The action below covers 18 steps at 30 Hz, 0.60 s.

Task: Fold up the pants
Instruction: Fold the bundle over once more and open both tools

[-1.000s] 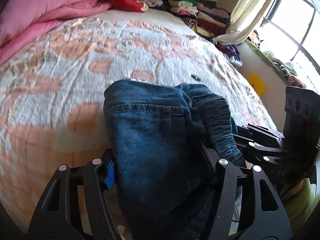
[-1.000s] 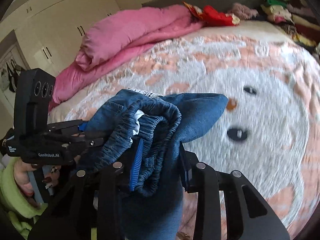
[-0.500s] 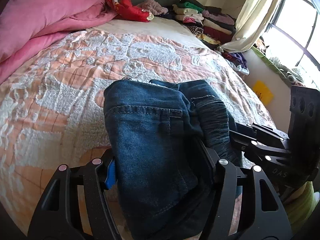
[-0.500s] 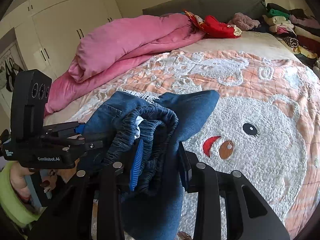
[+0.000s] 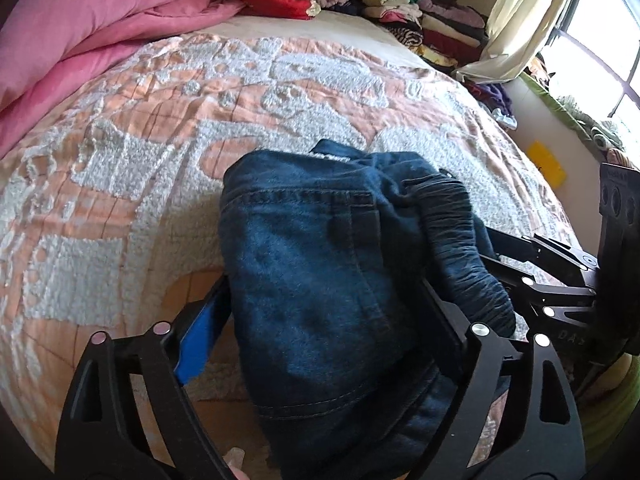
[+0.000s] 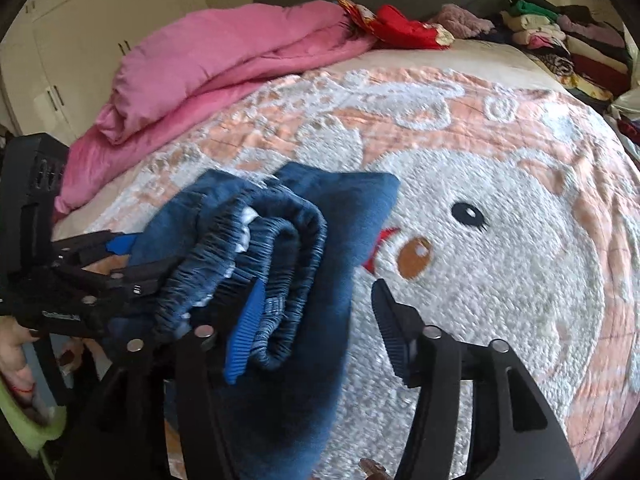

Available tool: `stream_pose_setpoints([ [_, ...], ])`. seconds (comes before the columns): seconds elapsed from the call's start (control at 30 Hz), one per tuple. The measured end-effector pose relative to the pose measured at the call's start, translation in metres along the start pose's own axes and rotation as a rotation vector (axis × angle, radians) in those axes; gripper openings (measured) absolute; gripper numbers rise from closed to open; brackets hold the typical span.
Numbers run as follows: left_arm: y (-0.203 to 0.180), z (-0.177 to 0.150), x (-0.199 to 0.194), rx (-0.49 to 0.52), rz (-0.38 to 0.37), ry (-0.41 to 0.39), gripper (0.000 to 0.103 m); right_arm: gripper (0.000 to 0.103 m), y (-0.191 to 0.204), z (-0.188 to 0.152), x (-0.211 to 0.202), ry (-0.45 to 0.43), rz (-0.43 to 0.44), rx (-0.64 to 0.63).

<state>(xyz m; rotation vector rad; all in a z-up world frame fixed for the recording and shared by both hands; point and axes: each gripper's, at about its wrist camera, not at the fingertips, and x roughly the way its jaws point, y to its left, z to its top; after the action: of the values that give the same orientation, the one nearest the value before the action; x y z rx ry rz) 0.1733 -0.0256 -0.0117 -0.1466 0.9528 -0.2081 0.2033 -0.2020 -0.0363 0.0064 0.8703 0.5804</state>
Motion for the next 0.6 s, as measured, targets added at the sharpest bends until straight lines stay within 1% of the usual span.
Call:
stream_pose_setpoints([
  [0.1,0.001,-0.004,0.005,0.001,0.009,0.020,0.087,0.060,-0.005,-0.004,0.005,0.023,-0.018,0.020],
  [0.2,0.004,-0.007,0.009,-0.008,0.008,0.033,0.088,0.062,-0.006,-0.007,0.008,0.031,-0.025,0.029],
  [0.27,0.004,-0.008,0.007,-0.012,0.008,0.028,0.089,0.065,-0.005,-0.006,0.005,0.028,-0.029,0.034],
  [0.3,0.004,-0.009,0.005,-0.011,0.009,0.023,0.089,0.068,-0.005,-0.006,0.003,0.024,-0.030,0.037],
  [0.37,0.003,-0.009,-0.001,-0.008,0.015,0.007,0.091,0.072,-0.005,-0.005,-0.006,-0.004,-0.026,0.042],
  [0.43,0.002,-0.010,-0.009,-0.001,0.026,-0.012,0.093,0.083,-0.003,-0.005,-0.021,-0.047,-0.034,0.036],
  [0.53,0.000,-0.013,-0.023,0.010,0.045,-0.043,0.093,0.086,0.001,-0.004,-0.042,-0.104,-0.054,0.017],
  [0.6,-0.002,-0.016,-0.034,0.015,0.049,-0.063,0.093,0.098,0.006,-0.005,-0.059,-0.141,-0.087,0.000],
])
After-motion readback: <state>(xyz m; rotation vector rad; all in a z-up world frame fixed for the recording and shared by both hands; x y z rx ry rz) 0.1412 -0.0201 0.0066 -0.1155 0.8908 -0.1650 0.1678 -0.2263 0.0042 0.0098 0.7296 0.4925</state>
